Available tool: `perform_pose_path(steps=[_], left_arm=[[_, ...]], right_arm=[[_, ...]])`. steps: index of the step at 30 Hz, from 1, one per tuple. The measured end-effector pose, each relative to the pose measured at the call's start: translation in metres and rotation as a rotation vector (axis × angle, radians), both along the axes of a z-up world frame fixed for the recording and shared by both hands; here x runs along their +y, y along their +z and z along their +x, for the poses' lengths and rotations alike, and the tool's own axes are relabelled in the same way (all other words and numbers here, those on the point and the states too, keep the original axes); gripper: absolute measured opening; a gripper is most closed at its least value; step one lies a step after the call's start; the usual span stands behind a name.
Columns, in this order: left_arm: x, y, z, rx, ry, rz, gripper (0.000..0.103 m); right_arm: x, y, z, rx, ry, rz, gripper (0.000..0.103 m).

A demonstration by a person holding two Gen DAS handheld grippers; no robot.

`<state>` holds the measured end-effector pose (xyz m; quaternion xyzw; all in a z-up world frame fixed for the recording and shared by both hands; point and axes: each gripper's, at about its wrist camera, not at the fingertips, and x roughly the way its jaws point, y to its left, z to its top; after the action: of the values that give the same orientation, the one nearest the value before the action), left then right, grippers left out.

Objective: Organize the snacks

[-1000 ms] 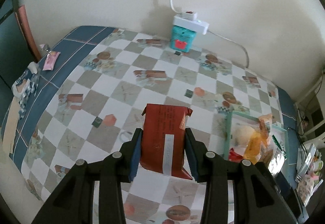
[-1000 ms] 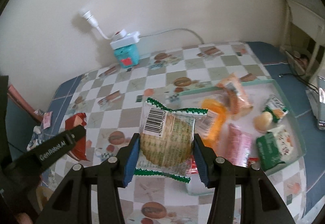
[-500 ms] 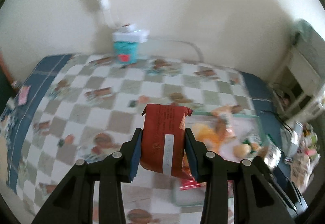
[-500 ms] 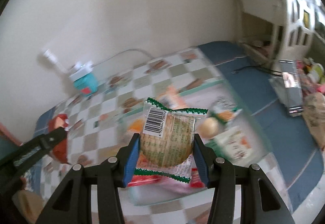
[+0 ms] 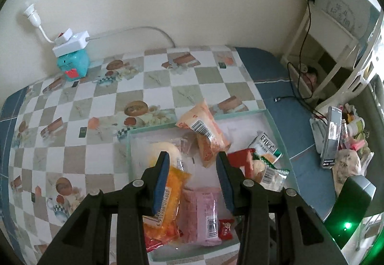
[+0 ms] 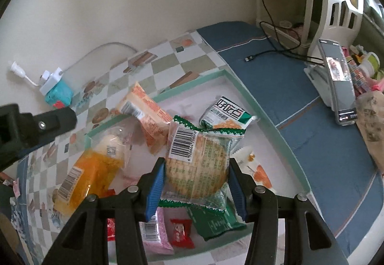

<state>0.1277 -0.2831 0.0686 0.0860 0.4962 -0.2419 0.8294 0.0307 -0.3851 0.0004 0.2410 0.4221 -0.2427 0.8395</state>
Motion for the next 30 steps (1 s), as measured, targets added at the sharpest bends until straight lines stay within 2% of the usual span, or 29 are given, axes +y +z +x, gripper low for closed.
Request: perform_pose_path(steps=[2,4,6,10,12,16,18,24,30], left_arm=[[0.007,-0.002,0.000,0.014,0.018,-0.002,0.044],[0.018,-0.002,0.001,0.016,0.048,-0.003,0.052],[0.032,-0.001,0.001,0.017,0.087,-0.010,0.067],[0.071,-0.002,-0.005,0.026,0.178,-0.008,0.075],[0.093,-0.005,-0.010,0.024,0.226,0.004,0.086],[0.128,-0.013,-0.022,0.020,0.298,0.015,0.088],[0.140,-0.017,-0.028,0.011,0.316,0.029,0.095],[0.169,-0.026,-0.060,-0.070,0.310,0.121,0.095],[0.191,-0.041,-0.084,-0.071,0.292,0.158,0.095]], right_arm=[[0.000,-0.003,0.000,0.002,0.008,0.011,0.058],[0.001,-0.004,-0.002,0.009,0.012,0.010,0.067],[0.003,-0.004,-0.006,0.011,0.013,0.009,0.072],[0.011,-0.001,-0.019,0.036,0.012,-0.006,0.078],[0.016,0.000,-0.026,0.042,0.024,-0.010,0.087],[0.036,0.002,-0.041,0.062,0.065,-0.040,0.103],[0.047,0.002,-0.048,0.070,0.088,-0.050,0.103],[0.082,0.002,-0.067,0.088,0.162,-0.086,0.103],[0.109,0.003,-0.082,0.108,0.206,-0.117,0.103]])
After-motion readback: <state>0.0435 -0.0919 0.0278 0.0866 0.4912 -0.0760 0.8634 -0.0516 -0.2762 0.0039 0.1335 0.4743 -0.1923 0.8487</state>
